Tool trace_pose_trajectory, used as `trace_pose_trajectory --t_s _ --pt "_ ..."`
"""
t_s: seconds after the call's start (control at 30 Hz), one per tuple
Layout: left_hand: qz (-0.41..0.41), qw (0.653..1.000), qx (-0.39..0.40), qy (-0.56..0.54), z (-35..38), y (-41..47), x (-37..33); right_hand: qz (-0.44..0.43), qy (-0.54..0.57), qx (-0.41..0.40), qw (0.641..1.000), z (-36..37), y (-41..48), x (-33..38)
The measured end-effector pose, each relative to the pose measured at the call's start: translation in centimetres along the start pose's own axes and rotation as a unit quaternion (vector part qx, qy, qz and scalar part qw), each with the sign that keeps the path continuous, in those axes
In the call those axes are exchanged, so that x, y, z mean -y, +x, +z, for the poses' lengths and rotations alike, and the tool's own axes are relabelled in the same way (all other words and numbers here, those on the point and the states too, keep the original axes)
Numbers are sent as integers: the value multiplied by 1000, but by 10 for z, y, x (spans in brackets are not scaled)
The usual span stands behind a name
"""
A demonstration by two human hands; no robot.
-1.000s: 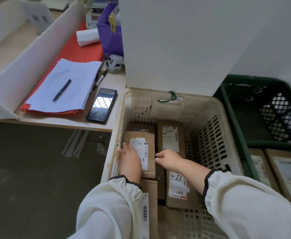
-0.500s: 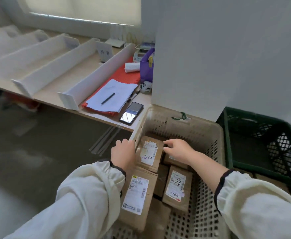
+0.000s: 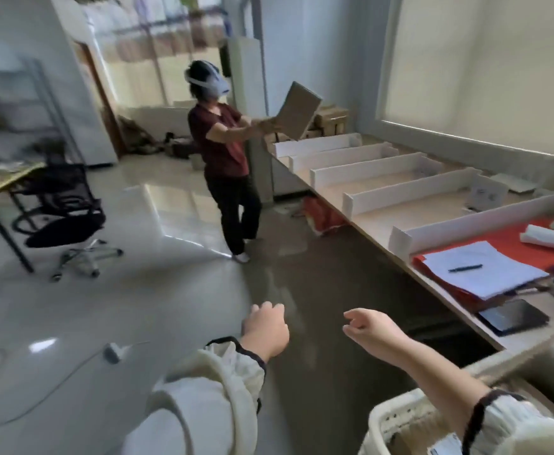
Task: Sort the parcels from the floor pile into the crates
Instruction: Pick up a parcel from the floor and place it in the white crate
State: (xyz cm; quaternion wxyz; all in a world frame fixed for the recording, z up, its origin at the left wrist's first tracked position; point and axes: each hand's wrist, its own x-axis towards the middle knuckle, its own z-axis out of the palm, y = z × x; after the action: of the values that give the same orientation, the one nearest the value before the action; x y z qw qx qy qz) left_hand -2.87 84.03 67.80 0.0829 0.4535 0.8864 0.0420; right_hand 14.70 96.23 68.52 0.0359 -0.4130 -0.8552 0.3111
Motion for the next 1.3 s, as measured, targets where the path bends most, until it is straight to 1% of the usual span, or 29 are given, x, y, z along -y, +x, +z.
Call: trace_pose_trajectory --t_s 0.13,0.3,0.43,0.5,0.57,0.63,0.7,0.8,0.9,1.0,1.07,1.13,1.2,1.3 --pt "-122 992 -14 6 -20 -59 131 -93 -43 64 993 58 11 114" --pt "-251 966 -52 -30 -31 -175 300 -221 -74 137 963 161 -14 272" --pt "-368 926 -73 -35 -33 -293 428 -309 -90 213 923 265 -68 394" --pt "-423 903 -73 -34 -33 -358 481 -348 -95 250 899 315 -103 445" --pt "-471 879 -67 -39 -26 -421 523 -372 -75 287 880 359 -136 487" --pt "-518 852 -55 -54 -15 -481 552 -385 -64 320 863 396 -164 517" --pt "-564 820 -60 -80 -3 -533 571 -385 -52 365 846 430 -188 540" --pt "-631 763 -80 -119 21 -593 589 -404 -98 407 813 483 -209 575" --pt "-681 714 -74 -144 45 -634 603 -440 -146 443 768 541 -231 611" --pt "-733 649 -97 -181 68 -665 625 -460 -177 493 717 607 -256 642" --pt "-766 606 -92 -195 86 -678 641 -467 -199 529 681 651 -269 656" --pt "-790 568 -90 -213 112 -682 660 -474 -225 548 652 698 -274 668" --pt "-796 553 -83 -232 143 -678 681 -475 -257 552 635 749 -273 675" --pt "-799 543 -67 -250 209 -660 708 -465 -301 558 617 825 -265 661"
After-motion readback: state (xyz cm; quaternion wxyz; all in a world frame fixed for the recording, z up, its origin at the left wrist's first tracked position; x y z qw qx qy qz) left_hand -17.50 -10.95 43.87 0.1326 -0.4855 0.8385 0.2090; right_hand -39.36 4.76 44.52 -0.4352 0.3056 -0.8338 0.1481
